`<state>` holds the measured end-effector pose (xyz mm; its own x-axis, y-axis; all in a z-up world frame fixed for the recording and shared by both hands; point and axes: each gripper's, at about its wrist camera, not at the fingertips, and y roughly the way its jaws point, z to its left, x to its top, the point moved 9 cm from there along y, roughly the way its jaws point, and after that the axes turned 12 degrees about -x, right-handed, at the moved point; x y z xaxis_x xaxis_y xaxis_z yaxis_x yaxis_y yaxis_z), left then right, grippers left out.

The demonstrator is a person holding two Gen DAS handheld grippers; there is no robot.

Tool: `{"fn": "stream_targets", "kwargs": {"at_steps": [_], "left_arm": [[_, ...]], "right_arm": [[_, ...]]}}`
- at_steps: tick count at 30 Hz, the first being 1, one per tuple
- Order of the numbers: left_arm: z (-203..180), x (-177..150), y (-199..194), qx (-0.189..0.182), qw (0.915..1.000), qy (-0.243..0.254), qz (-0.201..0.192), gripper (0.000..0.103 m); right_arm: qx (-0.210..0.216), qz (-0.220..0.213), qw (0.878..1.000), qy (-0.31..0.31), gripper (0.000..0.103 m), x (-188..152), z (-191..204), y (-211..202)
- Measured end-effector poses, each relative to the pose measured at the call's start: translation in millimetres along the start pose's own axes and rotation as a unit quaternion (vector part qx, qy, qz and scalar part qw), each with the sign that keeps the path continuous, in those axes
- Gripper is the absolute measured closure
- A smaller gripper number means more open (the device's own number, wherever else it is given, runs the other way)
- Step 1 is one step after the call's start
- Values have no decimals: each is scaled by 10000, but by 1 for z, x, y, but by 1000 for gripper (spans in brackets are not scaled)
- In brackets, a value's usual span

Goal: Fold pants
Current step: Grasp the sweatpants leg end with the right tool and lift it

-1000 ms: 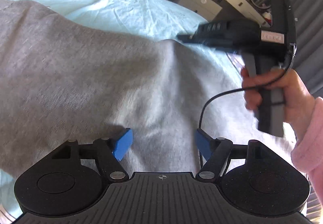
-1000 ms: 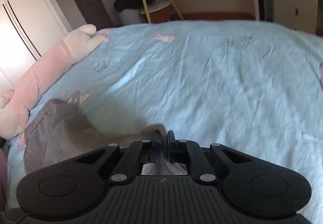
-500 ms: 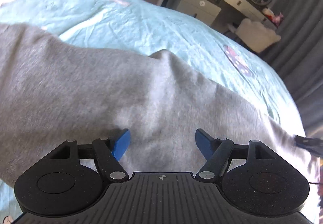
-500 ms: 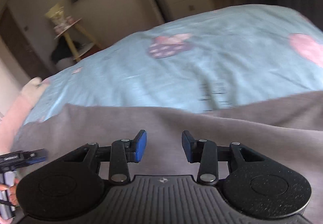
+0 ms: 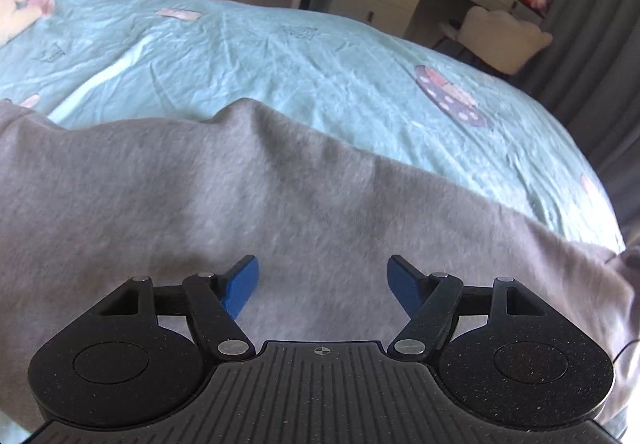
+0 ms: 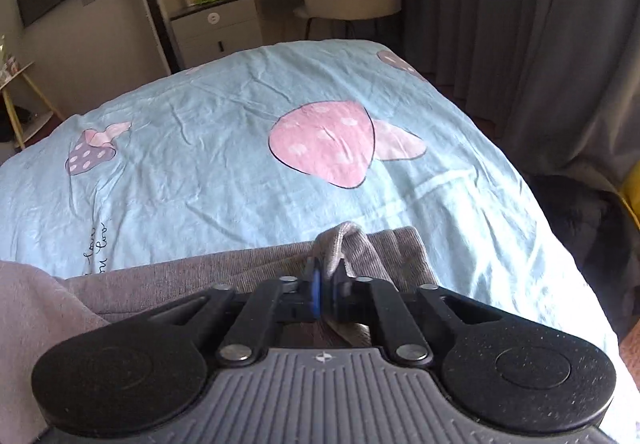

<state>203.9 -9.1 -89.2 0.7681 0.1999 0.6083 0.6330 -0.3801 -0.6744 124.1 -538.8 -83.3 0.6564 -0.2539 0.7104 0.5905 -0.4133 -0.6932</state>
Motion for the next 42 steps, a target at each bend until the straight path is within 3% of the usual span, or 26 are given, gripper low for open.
{"fn": "stream_targets", "kwargs": {"at_steps": [2, 5, 6, 8, 10, 11, 13, 14, 15, 19, 21, 23, 27, 28, 30, 32, 34, 38, 42], "left_arm": [[-6, 4, 2, -22, 9999, -19, -133, 26], [-12, 13, 2, 179, 9987, 224, -410, 24], [-11, 15, 3, 278, 9979, 309, -489, 22], [-8, 16, 7, 497, 9964, 435, -539, 21], [-4, 11, 13, 658, 9957, 516, -410, 21], [-2, 7, 16, 719, 9956, 541, -281, 21], [-2, -2, 15, 710, 9955, 609, -143, 22], [-5, -6, 13, 695, 9953, 661, -125, 22], [-12, -10, 11, 605, 9952, 764, -127, 22], [-51, -31, 16, 61, 9939, 1096, 65, 20], [-67, -43, 26, -177, 9922, 1209, 259, 20], [-73, -54, 37, -128, 9910, 1259, 436, 20], [-74, -58, 33, 37, 9903, 1313, 447, 19], [-73, -58, 31, 20, 9915, 1219, 451, 19], [-68, -58, 25, -12, 9944, 950, 455, 19], [-62, -58, 21, 7, 9961, 758, 448, 19], [-58, -59, 19, 52, 9964, 697, 477, 18], [-58, -61, 21, 163, 9953, 790, 532, 14], [-60, -63, 22, 165, 9947, 865, 525, 11]], "right_arm": [[-283, -481, 9984, -118, 97, 11, -1, -13], [-676, -953, 9903, 749, 97, 27, -35, -26], [-806, -911, 9881, 946, 97, 25, -43, -23], [-1573, -644, 9814, 893, 98, 13, -58, -4], [-1587, -127, 9807, 1136, 93, -3, -69, 6], [-1377, -76, 9789, 1510, 86, -9, -76, 0], [-1055, -140, 9729, 2053, 59, -20, -89, -22], [-1000, -190, 9678, 2303, 40, -30, -95, -37], [-945, -229, 9637, 2487, 34, -43, -100, -53], [-766, -31, 9460, 3151, 34, -107, -114, -100], [-459, 165, 9400, 3375, 34, -135, -110, -106], [-164, 324, 9349, 3531, 35, -155, -102, -99], [160, 171, 9347, 3547, 37, -151, -89, -88], [281, 148, 9328, 3590, 42, -148, -86, -87], [691, 307, 9225, 3785, 86, -145, -79, -79], [780, 377, 9139, 3966, 87, -146, -76, -71], [706, 316, 9161, 3933, 86, -145, -74, -67], [887, 270, 8923, 4418, 75, -146, -75, -66], [841, 398, 8872, 4520, 81, -143, -76, -60]]}}
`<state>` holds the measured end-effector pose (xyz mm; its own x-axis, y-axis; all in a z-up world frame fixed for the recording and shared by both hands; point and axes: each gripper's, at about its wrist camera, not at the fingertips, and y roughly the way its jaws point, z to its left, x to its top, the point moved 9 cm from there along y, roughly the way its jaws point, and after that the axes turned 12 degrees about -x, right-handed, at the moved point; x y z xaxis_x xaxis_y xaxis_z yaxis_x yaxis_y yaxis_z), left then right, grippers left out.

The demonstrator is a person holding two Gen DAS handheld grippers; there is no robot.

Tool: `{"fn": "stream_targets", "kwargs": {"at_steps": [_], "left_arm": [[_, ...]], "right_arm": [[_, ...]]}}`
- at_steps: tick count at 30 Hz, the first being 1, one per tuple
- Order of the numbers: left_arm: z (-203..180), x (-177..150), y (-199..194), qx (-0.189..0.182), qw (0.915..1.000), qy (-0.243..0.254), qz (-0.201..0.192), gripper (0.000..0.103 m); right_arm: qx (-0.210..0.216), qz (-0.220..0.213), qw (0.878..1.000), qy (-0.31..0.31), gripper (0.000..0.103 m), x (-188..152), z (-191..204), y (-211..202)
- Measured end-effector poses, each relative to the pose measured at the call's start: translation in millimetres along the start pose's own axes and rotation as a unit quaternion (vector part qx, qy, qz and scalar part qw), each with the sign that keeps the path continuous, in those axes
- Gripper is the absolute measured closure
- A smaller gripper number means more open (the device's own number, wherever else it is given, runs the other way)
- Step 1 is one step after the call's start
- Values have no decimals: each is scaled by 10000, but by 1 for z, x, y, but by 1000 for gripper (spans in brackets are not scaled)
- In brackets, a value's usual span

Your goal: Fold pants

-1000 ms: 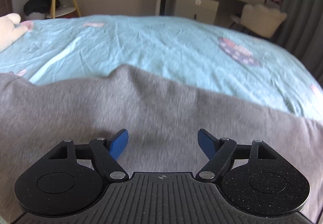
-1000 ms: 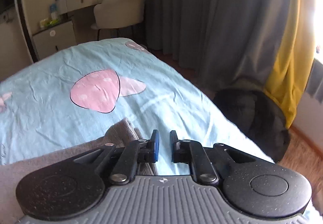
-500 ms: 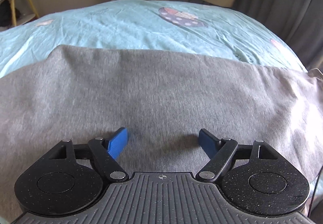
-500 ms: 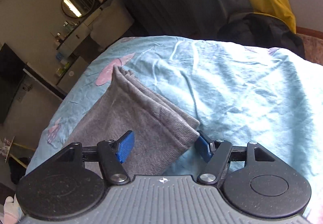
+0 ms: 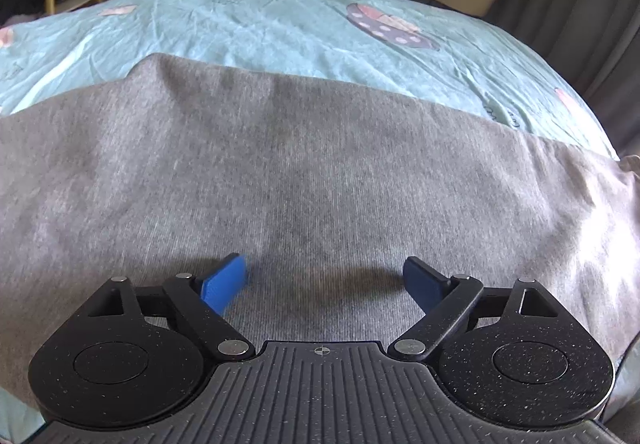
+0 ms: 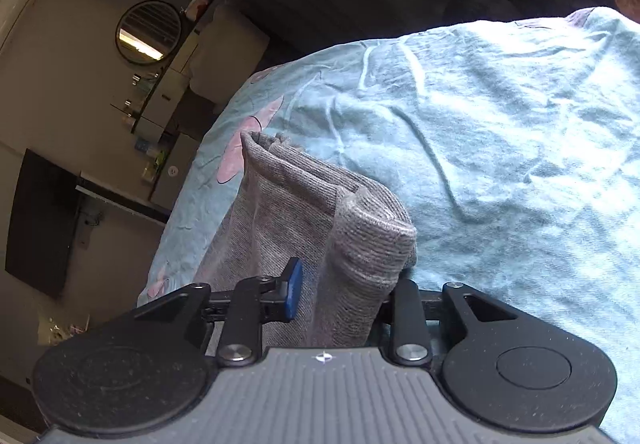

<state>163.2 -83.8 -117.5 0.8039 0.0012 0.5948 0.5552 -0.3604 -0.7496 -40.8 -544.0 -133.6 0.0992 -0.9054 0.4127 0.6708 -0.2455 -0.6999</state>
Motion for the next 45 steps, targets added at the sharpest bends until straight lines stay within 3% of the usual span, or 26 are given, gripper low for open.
{"fn": "stream_targets", "kwargs": {"at_steps": [2, 7, 13, 17, 22, 25, 27, 29, 31, 34, 39, 40, 42, 45], "left_arm": [[0, -1, 0, 6, 10000, 48, 1, 11], [3, -2, -7, -104, 9999, -80, -12, 11], [13, -3, -27, -359, 9982, -454, -169, 12], [14, -6, -45, -463, 9971, -486, -349, 12], [19, -13, -65, -524, 9957, -518, -556, 12], [24, -20, -71, -624, 9945, -624, -565, 12], [27, -22, -74, -651, 9938, -673, -605, 12], [28, -24, -76, -673, 9933, -676, -657, 12], [27, -25, -78, -803, 9923, -635, -695, 12], [21, -25, -77, -1002, 9910, -552, -689, 12], [-8, -26, -70, -1450, 9875, -219, -583, 12], [-14, -27, -66, -1562, 9862, -179, -521, 12], [-23, -33, -58, -1700, 9847, -156, -359, 12], [-27, -39, -45, -1772, 9838, -227, -131, 12]], "right_arm": [[-219, -19, 9996, -152, 88, 2, 2, -2], [-751, -474, 9885, -1226, 90, 4, 39, -22], [-256, -918, 9653, -2430, 91, -15, 132, -59], [198, -893, 9427, -3208, 91, -62, 195, -71], [559, -404, 8922, -4464, 91, -172, 242, -62], [705, 203, 8418, -5347, 90, -258, 242, -49], [645, 839, 8082, -5793, 79, -306, 232, -40], [581, 953, 7894, -6036, 67, -329, 224, -44], [763, 1046, 7919, -5968, 56, -324, 226, -56], [1104, 1190, 8285, -5360, 45, -290, 229, -73], [856, 759, 9004, -4197, 42, -208, 224, -72], [723, 735, 9069, -4085, 44, -199, 223, -66], [444, 663, 9051, -4176, 58, -192, 232, -46], [256, 752, 8914, -4462, 66, -203, 260, -8]]}}
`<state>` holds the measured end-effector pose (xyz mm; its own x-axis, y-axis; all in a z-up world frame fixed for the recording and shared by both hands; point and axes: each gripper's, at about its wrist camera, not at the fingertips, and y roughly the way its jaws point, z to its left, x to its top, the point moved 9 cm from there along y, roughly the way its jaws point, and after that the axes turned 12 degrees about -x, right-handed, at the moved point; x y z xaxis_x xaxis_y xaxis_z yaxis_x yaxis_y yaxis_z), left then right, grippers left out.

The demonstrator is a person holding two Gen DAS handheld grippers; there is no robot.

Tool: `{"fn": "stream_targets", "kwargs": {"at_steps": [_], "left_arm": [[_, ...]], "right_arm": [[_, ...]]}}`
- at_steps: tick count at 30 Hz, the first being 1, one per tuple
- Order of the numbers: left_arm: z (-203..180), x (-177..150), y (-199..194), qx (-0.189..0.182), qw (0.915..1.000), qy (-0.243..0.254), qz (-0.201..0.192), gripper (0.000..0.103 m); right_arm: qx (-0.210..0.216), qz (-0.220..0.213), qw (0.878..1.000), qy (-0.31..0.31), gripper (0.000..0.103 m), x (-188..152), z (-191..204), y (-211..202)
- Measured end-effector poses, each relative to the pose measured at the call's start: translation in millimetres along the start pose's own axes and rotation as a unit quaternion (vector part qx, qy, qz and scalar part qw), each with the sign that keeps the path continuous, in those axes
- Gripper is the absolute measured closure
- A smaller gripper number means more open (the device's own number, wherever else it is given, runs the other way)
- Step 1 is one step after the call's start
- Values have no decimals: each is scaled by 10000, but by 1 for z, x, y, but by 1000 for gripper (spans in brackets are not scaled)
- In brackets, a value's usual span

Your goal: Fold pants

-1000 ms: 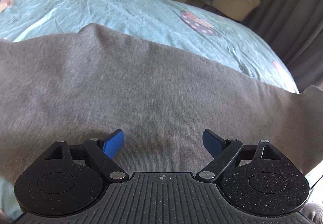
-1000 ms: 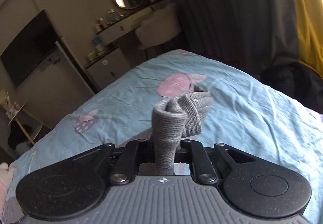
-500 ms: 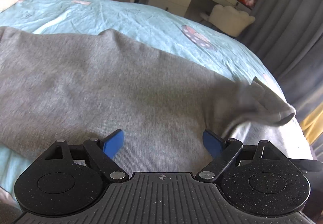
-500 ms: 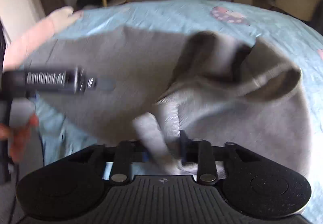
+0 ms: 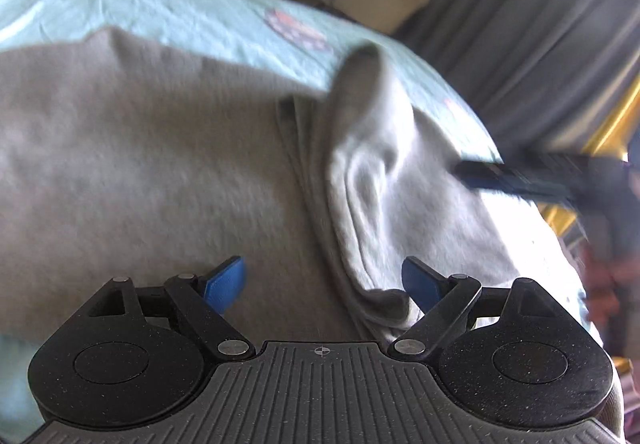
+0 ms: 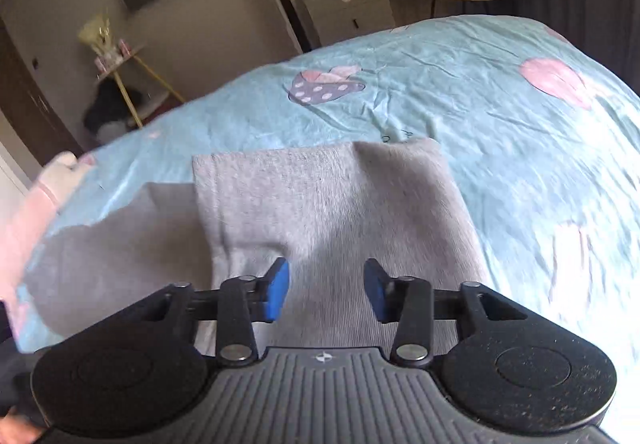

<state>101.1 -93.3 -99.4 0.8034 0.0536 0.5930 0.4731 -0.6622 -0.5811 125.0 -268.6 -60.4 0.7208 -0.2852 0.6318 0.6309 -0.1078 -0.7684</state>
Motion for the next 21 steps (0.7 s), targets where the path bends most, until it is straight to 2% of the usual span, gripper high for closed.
{"fn": "stream_targets", "kwargs": {"at_steps": [4, 5, 7, 10, 12, 14, 17, 18, 19, 20, 21], "left_arm": [[4, -1, 7, -30, 9999, -104, 4, 12], [6, 0, 7, -54, 9999, -153, -14, 12], [10, 3, 6, -137, 9994, -314, -72, 13], [16, 10, 6, -357, 9969, -684, -156, 16], [17, 16, 12, -614, 9929, -994, -212, 17], [16, 24, 22, -885, 9872, -1309, -211, 20], [15, 28, 45, -1404, 9711, -1928, -45, 20], [20, 27, 54, -1433, 9669, -2112, 41, 22], [26, 27, 59, -1436, 9625, -2302, 11, 30], [31, 28, 61, -1513, 9554, -2536, -62, 32], [37, 29, 62, -1639, 9444, -2847, -115, 33]], "right_arm": [[217, 530, 9966, -598, 65, 4, 53, 61], [96, 569, 9950, -816, 64, -8, 64, 68], [-51, 328, 9941, -1032, 64, -13, 72, 61], [663, 429, 9963, -340, 60, -22, 52, 30], [454, -8, 9990, 39, 48, -27, 20, 4], [131, -478, 9982, 327, 40, -35, -13, -23], [-19, -689, 9938, 874, 33, -52, -47, -45], [27, -640, 9902, 1239, 33, -58, -57, -49], [196, -634, 9863, 1509, 33, -61, -63, -53], [396, -634, 9831, 1669, 33, -63, -65, -54], [522, -627, 9819, 1710, 33, -63, -65, -52]]}}
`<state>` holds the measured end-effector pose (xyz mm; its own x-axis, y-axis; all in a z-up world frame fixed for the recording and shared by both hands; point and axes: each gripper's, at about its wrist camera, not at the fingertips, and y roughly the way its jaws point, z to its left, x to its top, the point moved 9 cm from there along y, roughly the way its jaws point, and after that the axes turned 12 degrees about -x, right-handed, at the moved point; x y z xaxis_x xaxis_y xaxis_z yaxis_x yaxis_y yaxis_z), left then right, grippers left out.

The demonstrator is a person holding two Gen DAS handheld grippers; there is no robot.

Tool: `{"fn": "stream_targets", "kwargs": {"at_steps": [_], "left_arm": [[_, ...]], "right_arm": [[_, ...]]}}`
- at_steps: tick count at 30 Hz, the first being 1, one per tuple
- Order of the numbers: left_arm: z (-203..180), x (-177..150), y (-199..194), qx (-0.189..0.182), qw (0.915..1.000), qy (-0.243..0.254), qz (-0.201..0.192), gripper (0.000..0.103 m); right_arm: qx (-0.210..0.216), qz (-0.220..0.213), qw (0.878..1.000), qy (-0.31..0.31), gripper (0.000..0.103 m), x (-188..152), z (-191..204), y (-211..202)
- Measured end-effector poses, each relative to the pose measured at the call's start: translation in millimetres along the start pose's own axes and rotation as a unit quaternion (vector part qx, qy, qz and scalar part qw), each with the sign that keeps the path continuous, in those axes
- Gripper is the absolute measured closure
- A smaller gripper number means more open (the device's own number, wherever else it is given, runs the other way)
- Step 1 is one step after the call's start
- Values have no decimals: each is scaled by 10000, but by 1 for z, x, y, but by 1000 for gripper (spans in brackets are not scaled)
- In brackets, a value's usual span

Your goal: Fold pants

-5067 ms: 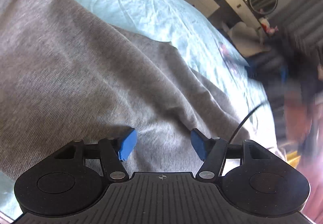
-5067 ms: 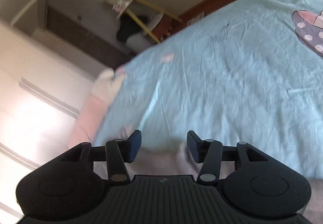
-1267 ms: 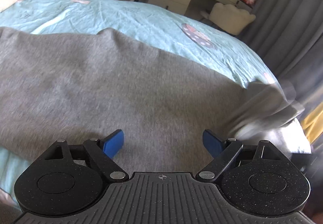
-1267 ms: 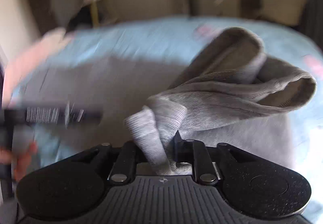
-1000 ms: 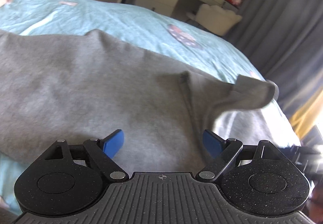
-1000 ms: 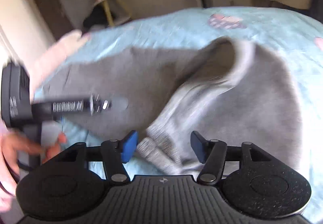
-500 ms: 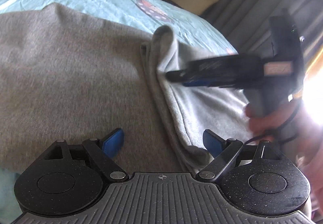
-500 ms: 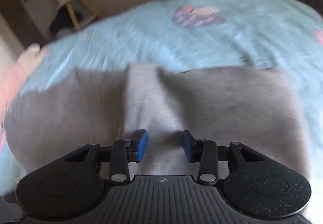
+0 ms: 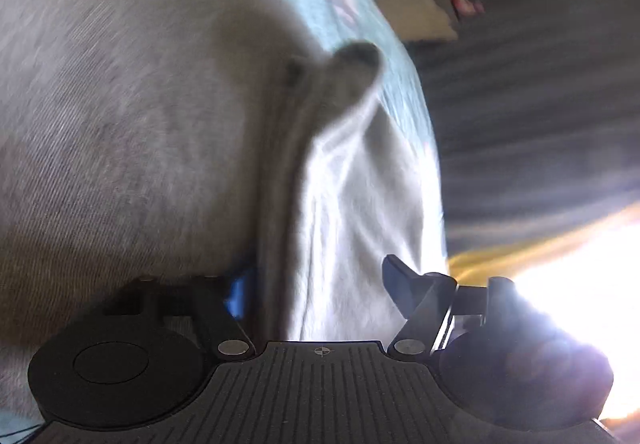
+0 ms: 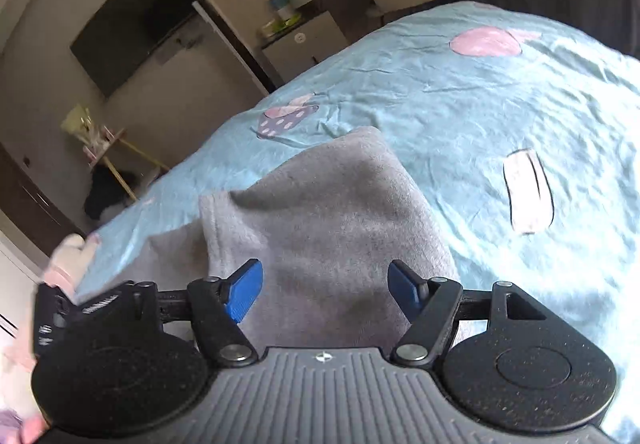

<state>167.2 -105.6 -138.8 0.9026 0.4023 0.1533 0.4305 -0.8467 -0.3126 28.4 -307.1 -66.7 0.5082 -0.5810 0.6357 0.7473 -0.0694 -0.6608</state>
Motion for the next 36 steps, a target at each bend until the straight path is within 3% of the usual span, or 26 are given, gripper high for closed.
{"fn": "stream_targets", "kwargs": {"at_steps": [3, 7, 10, 14, 17, 21, 25, 27, 30, 31, 34, 36], "left_arm": [[6, 7, -1, -304, 9969, -718, -101, 38], [11, 5, 7, -479, 9916, -1199, -8, 58], [14, 2, 16, -384, 9926, -1140, 178, 77], [13, 8, 23, -108, 9935, -1101, 254, 83], [-1, 14, 14, 151, 9976, -610, 297, 87], [-40, 32, -11, 21, 10000, 49, 21, 88], [-71, 50, -51, 324, 9943, 999, -207, 87], [-62, 52, -64, 520, 9937, 981, -146, 82], [-21, 44, -76, 1281, 9875, 908, -105, 70], [-9, 40, -79, 1337, 9881, 756, -104, 68], [3, 24, -80, 796, 9962, 302, -160, 59], [-2, 20, -79, 713, 9961, 446, -265, 52]], "right_arm": [[57, 148, 9998, -144, 33, -2, 7, 10], [125, 146, 9988, -461, 33, -6, 21, 13], [158, 66, 9986, -505, 32, -7, 23, 8], [-4, -1, 9995, -322, 32, -6, 15, 3], [-13, -97, 9994, -332, 32, -6, 16, -1], [1, -87, 9989, -471, 32, -9, 21, -1], [54, -81, 9978, -651, 32, -11, 27, 0], [39, -4, 9976, -685, 32, -12, 28, 3], [-4, 89, 9981, -610, 32, -11, 28, 11], [1, 102, 9982, -593, 32, -11, 28, 12], [-16, 120, 9982, -589, 32, -13, 28, 12], [-12, 146, 9987, -497, 32, -13, 26, 10]]}}
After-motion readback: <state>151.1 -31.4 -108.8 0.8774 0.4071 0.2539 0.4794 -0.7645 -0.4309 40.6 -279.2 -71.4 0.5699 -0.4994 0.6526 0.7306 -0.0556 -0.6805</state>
